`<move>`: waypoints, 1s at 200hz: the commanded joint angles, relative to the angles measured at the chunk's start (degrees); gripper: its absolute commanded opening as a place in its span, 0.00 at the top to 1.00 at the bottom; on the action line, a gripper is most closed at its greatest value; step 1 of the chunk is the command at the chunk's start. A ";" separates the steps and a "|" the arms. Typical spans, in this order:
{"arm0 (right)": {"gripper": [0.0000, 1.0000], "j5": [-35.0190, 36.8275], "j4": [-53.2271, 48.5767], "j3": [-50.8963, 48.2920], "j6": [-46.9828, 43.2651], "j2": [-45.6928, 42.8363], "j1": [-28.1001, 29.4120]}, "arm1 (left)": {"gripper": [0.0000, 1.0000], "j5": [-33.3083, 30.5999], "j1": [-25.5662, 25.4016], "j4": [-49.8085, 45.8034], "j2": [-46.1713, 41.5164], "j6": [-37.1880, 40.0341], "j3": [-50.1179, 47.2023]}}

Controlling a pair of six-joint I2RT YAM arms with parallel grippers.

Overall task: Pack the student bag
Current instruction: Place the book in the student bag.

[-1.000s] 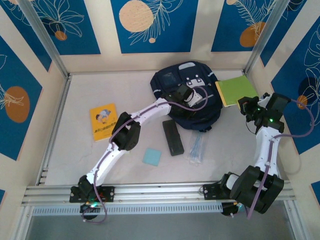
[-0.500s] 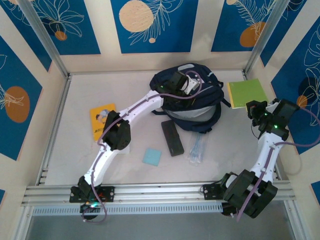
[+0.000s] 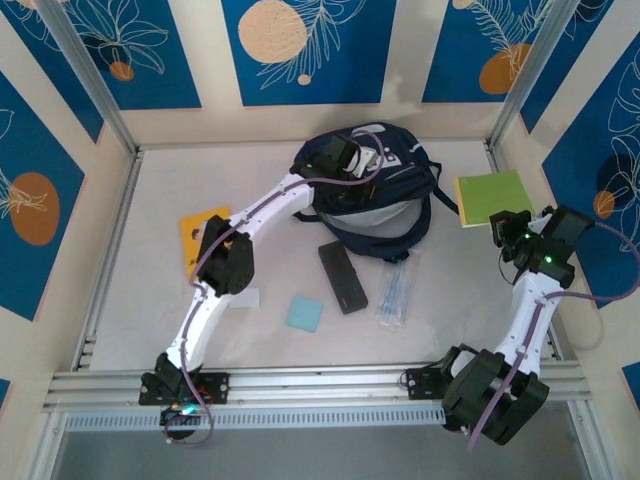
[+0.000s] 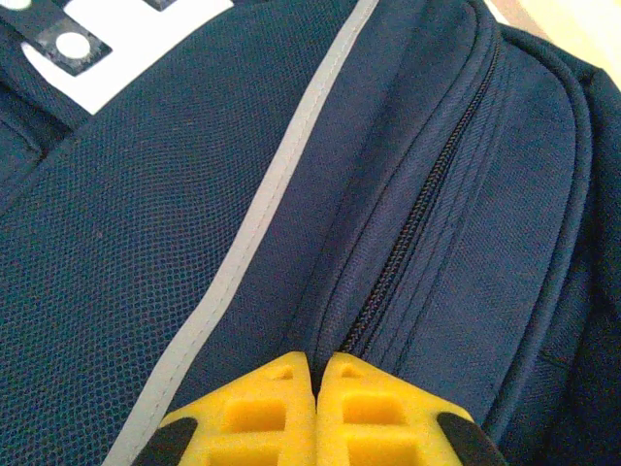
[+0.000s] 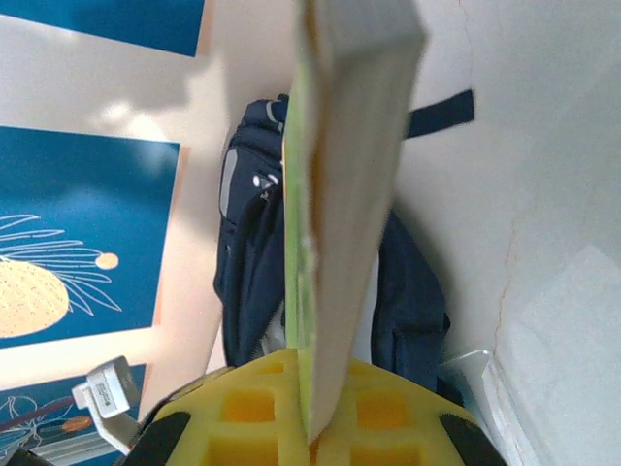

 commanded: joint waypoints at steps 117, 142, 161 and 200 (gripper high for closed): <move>1.00 -9.40 29.20 -9.32 14.69 8.67 19.23 | 0.99 2.28 1.09 3.65 -4.16 -3.30 -2.29; 1.00 -9.37 30.94 -10.38 15.24 8.23 19.26 | 0.54 5.16 1.10 4.54 -6.58 -4.21 -5.74; 1.00 -9.55 31.30 -10.61 15.15 8.23 19.34 | 0.39 7.62 1.01 7.14 -9.67 -5.08 -10.58; 1.00 -9.43 31.45 -10.97 14.46 8.57 19.42 | 0.32 11.25 -0.25 12.10 -15.08 -4.27 -19.38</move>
